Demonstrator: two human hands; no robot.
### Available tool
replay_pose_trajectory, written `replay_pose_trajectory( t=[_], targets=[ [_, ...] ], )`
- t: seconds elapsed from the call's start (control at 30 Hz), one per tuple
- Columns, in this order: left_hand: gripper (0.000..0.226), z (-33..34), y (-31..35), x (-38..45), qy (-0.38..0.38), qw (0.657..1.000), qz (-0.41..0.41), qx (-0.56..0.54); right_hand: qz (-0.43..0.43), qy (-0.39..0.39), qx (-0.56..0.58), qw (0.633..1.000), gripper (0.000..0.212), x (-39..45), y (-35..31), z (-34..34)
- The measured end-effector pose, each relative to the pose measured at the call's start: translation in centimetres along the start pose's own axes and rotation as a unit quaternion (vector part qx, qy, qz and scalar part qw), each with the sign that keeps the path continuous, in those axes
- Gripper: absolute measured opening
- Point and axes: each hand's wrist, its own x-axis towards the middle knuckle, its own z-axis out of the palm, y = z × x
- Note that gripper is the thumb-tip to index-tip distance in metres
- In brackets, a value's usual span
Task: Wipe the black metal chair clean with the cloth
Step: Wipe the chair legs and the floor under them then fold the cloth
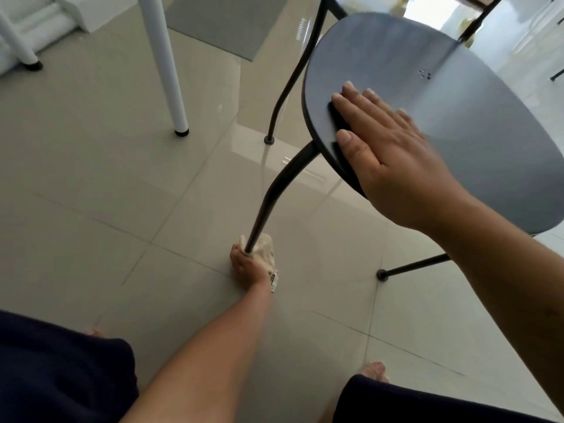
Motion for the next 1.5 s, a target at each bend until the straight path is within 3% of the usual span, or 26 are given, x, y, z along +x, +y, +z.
replay_pose_trajectory(
  t=[0.13,0.23,0.37,0.47,0.63,0.7,0.8,0.87,1.03,1.1,1.17,1.27,1.4,1.5],
  targets=[
    [0.036,-1.1,0.6,2.4,-0.079,0.99,0.034,0.111,0.0,-0.002,-0.001,1.0,0.056,0.0,0.0,0.0],
    [0.037,-2.0,1.4,3.5,-0.146,0.985,0.004,0.094,0.0,0.001,-0.001,1.0,0.057,0.0,0.0,0.0],
    [0.045,-1.1,1.1,1.8,-0.098,0.992,-0.073,-0.039,-0.001,0.003,-0.001,1.0,0.059,0.2,0.1,0.0],
    [0.037,0.1,1.6,0.0,-0.051,0.98,-0.112,-0.157,-0.005,-0.001,-0.005,1.0,0.058,0.2,0.2,0.1],
    [0.053,1.9,0.9,0.9,-0.072,0.98,-0.04,-0.18,-0.008,0.004,-0.008,1.0,0.056,0.3,0.3,0.1],
    [0.054,0.7,4.9,-2.9,-0.066,0.982,-0.005,-0.179,-0.01,0.003,-0.012,1.0,0.055,0.4,0.3,0.2],
    [0.034,-0.8,10.1,-8.6,-0.072,0.967,0.1,-0.221,-0.01,0.002,-0.014,1.0,0.054,0.4,0.3,0.2],
    [0.048,-1.5,11.5,-10.7,-0.088,0.955,0.159,-0.235,-0.009,0.007,-0.014,1.0,0.054,0.4,0.3,0.2],
    [0.053,-3.6,15.2,-13.7,-0.144,0.948,0.17,-0.227,-0.007,0.026,0.005,1.0,0.053,0.3,0.2,0.3],
    [0.062,-4.4,16.4,-14.3,-0.18,0.937,0.147,-0.26,-0.002,0.042,0.012,0.999,0.051,0.0,0.1,0.2],
    [0.055,-5.5,17.5,-14.8,-0.216,0.928,0.119,-0.279,0.004,0.051,0.017,0.999,0.05,-0.5,-0.1,0.2],
    [0.038,-7.2,18.8,-14.5,-0.237,0.942,0.141,-0.192,0.015,0.052,0.014,0.998,0.05,-1.6,-0.6,0.4],
    [0.039,-8.3,20.3,-13.6,-0.26,0.942,0.212,-0.017,0.02,0.035,0.002,0.999,0.052,-2.8,-1.0,0.9],
    [0.036,-9.3,21.1,-13.5,-0.25,0.938,0.236,0.052,0.01,0.043,0.004,0.999,0.053,-3.8,-1.3,1.1]
  ],
)
